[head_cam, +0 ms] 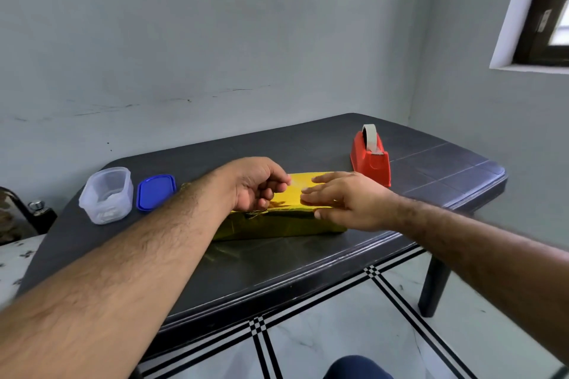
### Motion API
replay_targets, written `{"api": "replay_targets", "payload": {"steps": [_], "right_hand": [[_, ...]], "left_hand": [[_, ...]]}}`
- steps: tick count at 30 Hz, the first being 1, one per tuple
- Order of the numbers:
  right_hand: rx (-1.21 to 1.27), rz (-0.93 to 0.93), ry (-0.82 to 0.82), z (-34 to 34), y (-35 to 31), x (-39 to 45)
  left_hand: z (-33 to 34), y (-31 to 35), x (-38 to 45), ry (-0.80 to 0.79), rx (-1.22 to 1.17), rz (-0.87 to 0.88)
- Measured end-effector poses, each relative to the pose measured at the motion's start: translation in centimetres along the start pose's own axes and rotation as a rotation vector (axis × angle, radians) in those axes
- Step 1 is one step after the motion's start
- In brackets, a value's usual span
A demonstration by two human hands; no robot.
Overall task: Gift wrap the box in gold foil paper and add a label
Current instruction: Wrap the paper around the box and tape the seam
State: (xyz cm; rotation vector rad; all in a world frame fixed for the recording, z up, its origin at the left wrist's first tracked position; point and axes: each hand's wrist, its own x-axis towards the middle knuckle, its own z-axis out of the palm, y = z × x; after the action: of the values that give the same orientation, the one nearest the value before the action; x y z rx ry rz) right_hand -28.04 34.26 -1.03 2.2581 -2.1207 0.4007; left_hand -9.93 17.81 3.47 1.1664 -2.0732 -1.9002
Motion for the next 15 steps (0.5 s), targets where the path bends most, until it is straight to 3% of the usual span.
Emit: {"api": "replay_targets", "payload": {"steps": [8,15], "right_hand": [[-0.037,-0.023,0.27,1.6,0.2,-0.5],[0.072,0.026,0.295,1.6,-0.1,-0.9]], "left_hand": [[-0.1,0.0,0.6,0.009,0.044,-0.056],[0.3,-0.6,1.2,0.119,0.114,-0.091]]}}
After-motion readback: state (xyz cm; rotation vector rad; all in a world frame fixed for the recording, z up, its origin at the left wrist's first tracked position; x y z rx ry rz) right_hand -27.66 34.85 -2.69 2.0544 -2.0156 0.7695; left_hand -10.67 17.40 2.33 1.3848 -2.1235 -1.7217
